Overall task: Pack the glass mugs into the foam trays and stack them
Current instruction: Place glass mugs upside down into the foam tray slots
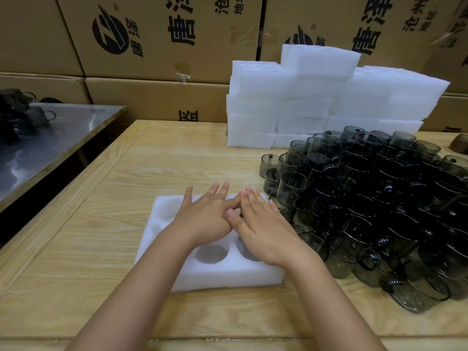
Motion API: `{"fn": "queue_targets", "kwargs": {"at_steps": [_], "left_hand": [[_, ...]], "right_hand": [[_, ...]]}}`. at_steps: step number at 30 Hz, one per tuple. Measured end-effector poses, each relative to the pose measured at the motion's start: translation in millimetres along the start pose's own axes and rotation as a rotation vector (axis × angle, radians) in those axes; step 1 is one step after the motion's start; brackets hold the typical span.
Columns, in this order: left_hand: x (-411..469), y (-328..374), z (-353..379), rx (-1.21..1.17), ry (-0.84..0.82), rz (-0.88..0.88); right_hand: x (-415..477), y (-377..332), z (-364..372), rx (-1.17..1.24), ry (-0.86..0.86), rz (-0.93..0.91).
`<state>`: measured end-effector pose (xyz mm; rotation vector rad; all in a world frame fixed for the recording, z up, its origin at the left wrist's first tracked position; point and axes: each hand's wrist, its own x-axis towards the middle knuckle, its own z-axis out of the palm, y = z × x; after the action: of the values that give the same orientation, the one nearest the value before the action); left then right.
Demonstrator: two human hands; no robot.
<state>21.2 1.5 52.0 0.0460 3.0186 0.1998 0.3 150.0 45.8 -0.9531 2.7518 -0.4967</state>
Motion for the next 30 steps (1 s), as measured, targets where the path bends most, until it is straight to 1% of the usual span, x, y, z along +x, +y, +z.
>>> {"fn": "queue_targets", "kwargs": {"at_steps": [1,2,3,4,6,7,8,9,10,12,13,15,17,18,19,20,21,22,23,24,26,27,28,29,30], "left_hand": [[-1.3,-2.5,-1.9,-0.004,-0.003,-0.007],[-3.1,-8.4,-5.2,-0.067,0.020,-0.014],[-6.6,-17.6,-9.8,-0.203,0.085,-0.029],[-12.0,-28.9,-14.6,-0.395,0.202,-0.044],[-26.0,-55.1,-20.2,-0.778,0.522,-0.041],[-31.5,-67.9,-19.8,-0.934,0.652,-0.048],[-34.1,-78.7,-15.6,-1.079,0.732,-0.065],[-33.8,-85.1,-9.3,-1.218,0.753,-0.085],[-31.1,-88.4,-2.0,-1.356,0.724,-0.106],[-22.9,-88.1,11.0,-1.614,0.584,-0.151],[-18.8,-88.1,14.8,-1.703,0.520,-0.170],[-13.5,-92.2,17.3,-1.762,0.442,-0.179],[-12.8,-100.1,20.1,-1.748,0.397,-0.150],[-13.5,-104.2,22.6,-1.740,0.379,-0.143],[-13.9,-106.9,24.2,-1.734,0.365,-0.138],[-14.4,-108.4,25.1,-1.724,0.354,-0.131],[-14.2,-109.5,25.8,-1.713,0.349,-0.123],[-13.5,-109.6,26.2,-1.704,0.349,-0.119],[-12.9,-109.1,26.5,-1.703,0.350,-0.116],[-12.5,-108.4,26.5,-1.707,0.348,-0.113],[-12.2,-107.9,26.4,-1.705,0.339,-0.105],[-12.2,-108.2,26.5,-1.701,0.337,-0.098],[-12.3,-108.6,26.7,-1.702,0.335,-0.093],[-12.1,-109.0,26.9,-1.705,0.333,-0.090],[-12.1,-109.0,27.0,-1.709,0.331,-0.090]], "right_hand": [[-0.4,0.0,0.2,-0.001,-0.001,0.003],[-0.5,0.2,0.0,-0.004,-0.005,0.007],[-0.8,0.5,0.1,-0.011,-0.010,0.012],[-0.6,0.6,0.3,-0.021,-0.012,0.015],[-0.2,0.5,0.9,-0.052,-0.011,0.015],[0.3,0.4,1.3,-0.067,-0.009,0.014],[1.1,0.3,2.1,-0.081,-0.006,0.013],[1.7,0.9,3.2,-0.093,-0.001,0.013],[2.3,1.7,4.1,-0.103,0.004,0.015],[2.9,2.4,5.4,-0.134,0.015,0.016],[3.0,2.3,5.2,-0.150,0.022,0.016],[2.1,0.2,3.3,-0.133,0.049,0.004],[-2.2,-4.7,-3.2,-0.009,0.148,-0.032],[-6.2,-6.8,-8.9,0.072,0.272,-0.067],[-11.3,-8.3,-16.7,0.108,0.448,-0.105],[-15.8,-8.5,-27.3,0.078,0.654,-0.118],[-20.4,-6.4,-39.5,0.007,0.861,-0.099],[-24.5,-2.1,-52.3,-0.083,1.030,-0.031],[-27.6,3.7,-65.5,-0.167,1.120,0.080],[-28.9,10.7,-77.9,-0.239,1.124,0.217],[-28.0,24.3,-95.1,-0.357,0.945,0.485],[-26.5,28.5,-98.9,-0.410,0.839,0.581],[-24.7,31.2,-99.9,-0.453,0.762,0.635],[-22.8,32.9,-99.2,-0.479,0.721,0.659],[-20.1,34.3,-98.6,-0.500,0.715,0.664]]}}
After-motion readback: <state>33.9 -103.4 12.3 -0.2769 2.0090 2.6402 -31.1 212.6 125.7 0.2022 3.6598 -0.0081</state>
